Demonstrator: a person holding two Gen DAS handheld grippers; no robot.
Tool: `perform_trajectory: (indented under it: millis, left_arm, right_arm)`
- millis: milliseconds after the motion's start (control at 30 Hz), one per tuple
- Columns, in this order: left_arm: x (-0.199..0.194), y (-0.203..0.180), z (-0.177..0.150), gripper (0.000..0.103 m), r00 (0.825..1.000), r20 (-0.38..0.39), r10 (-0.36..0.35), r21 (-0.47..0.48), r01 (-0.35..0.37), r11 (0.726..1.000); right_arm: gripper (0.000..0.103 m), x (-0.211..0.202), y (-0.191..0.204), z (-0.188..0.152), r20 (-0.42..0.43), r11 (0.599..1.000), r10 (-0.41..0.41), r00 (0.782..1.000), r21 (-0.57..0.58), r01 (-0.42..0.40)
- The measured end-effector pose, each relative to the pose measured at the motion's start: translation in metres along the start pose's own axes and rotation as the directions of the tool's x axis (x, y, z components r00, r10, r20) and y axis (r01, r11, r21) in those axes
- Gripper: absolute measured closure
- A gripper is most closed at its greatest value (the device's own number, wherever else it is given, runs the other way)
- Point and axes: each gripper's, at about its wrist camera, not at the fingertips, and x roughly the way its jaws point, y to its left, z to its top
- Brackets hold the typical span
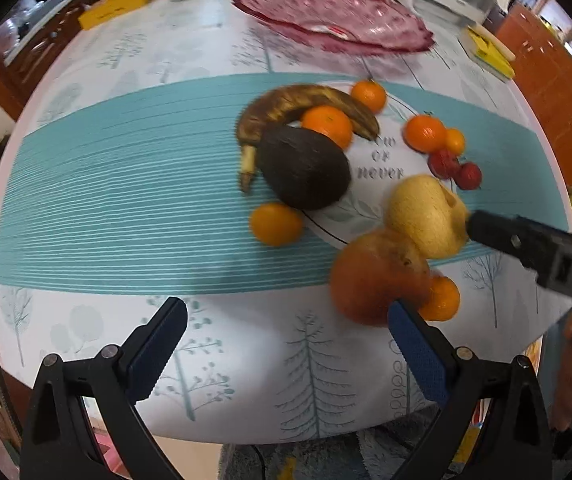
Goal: Organize fruits
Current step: 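Grasp the red apple with the left tool while the right tool grasps the yellow pear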
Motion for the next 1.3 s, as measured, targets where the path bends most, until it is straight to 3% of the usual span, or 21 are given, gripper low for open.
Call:
perform_trajectory:
  millis: [400, 533, 733, 833, 1300]
  left_arm:
    - [0.027, -0.040, 0.005, 0.003, 0.996, -0.057, -0.062, 0.090, 0.067, 0.994]
    - [0.035, -0.045, 0.006, 0.004, 0.997, -0.052, -0.052, 0.091, 0.057, 0.994]
    - [0.048, -0.043, 0.008, 0.019, 0.992, -0.080, -0.097, 0.055, 0.102, 0.993]
    - [0.047, -0.038, 0.009, 0.032, 0.984, -0.075, -0.159, 0.026, 0.162, 0.987]
    - [0.045, -0.034, 0.013, 0.032, 0.986, -0.039, -0.163, 0.009, 0.163, 0.987]
  right_arm:
    - [0.010, 0.032, -0.001, 0.015, -0.073, 0.997, 0.078, 0.994, 0.020, -0.077]
    - [0.011, 0.046, -0.001, 0.019, -0.105, 0.993, 0.112, 0.988, 0.035, -0.109]
    - [0.029, 0.054, 0.000, 0.019, -0.127, 0.979, 0.200, 0.972, 0.054, -0.194]
    - [0.029, 0.051, 0.003, 0.016, -0.118, 0.985, 0.171, 0.978, 0.020, -0.170]
    - [0.030, 0.026, -0.019, 0.008, -0.057, 0.993, 0.115, 0.992, 0.020, -0.114]
